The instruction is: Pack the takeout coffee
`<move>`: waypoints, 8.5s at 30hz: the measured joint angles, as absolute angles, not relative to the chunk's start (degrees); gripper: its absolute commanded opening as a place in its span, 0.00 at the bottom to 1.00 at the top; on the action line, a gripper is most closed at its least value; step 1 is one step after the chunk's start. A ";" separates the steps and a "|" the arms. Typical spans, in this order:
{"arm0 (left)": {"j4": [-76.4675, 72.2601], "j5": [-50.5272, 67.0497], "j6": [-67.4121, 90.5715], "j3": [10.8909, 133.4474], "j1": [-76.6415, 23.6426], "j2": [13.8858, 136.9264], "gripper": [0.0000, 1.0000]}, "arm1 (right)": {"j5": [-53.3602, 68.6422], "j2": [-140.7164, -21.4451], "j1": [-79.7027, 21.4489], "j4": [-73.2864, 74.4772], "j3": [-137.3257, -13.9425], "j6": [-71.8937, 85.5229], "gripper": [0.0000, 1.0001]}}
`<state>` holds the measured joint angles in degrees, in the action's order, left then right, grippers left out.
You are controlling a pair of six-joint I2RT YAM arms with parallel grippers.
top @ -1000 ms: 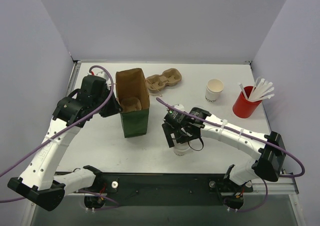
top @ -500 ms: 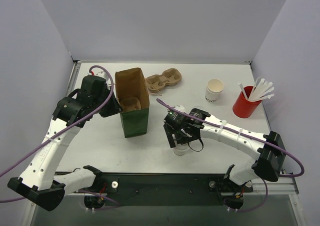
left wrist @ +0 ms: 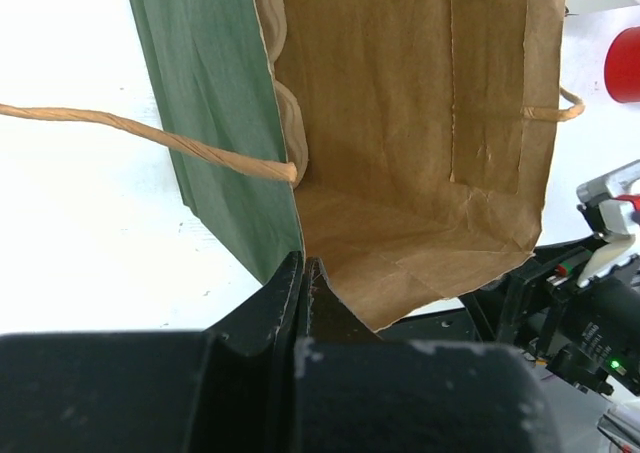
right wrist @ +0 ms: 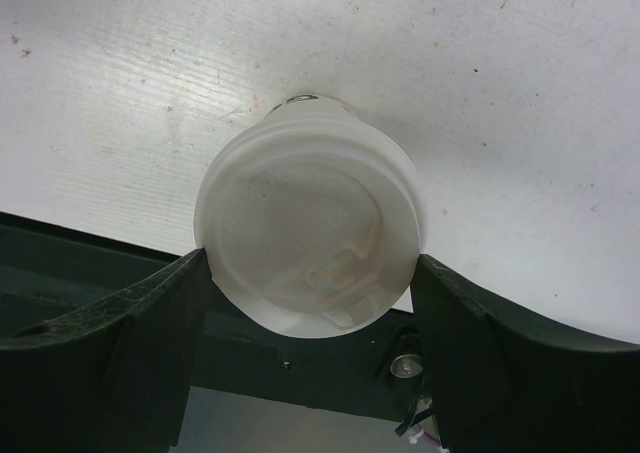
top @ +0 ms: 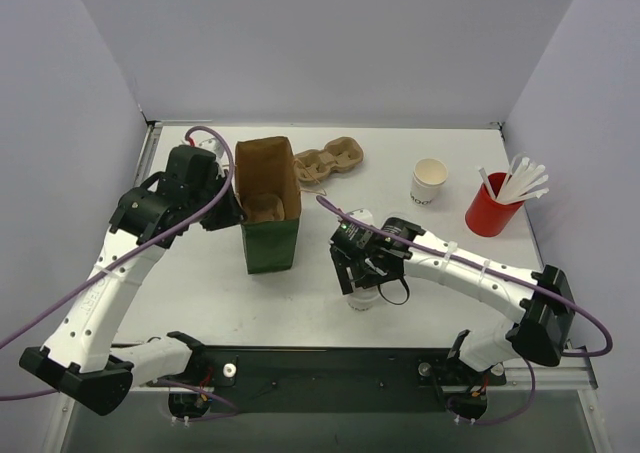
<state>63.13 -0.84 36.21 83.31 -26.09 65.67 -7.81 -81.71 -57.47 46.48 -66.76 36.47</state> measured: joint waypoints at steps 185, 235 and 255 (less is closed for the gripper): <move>43.88 -13.82 61.84 79.96 -55.53 76.84 0.00 | -1.41 -104.55 -45.01 49.78 -92.73 32.45 0.51; 42.65 -10.85 59.18 78.46 -55.02 73.93 0.00 | 1.74 -103.48 -44.34 48.10 -90.32 32.56 0.51; 42.63 -9.80 59.07 78.43 -55.02 74.17 0.00 | -1.74 -103.07 -44.64 45.89 -88.20 32.97 0.51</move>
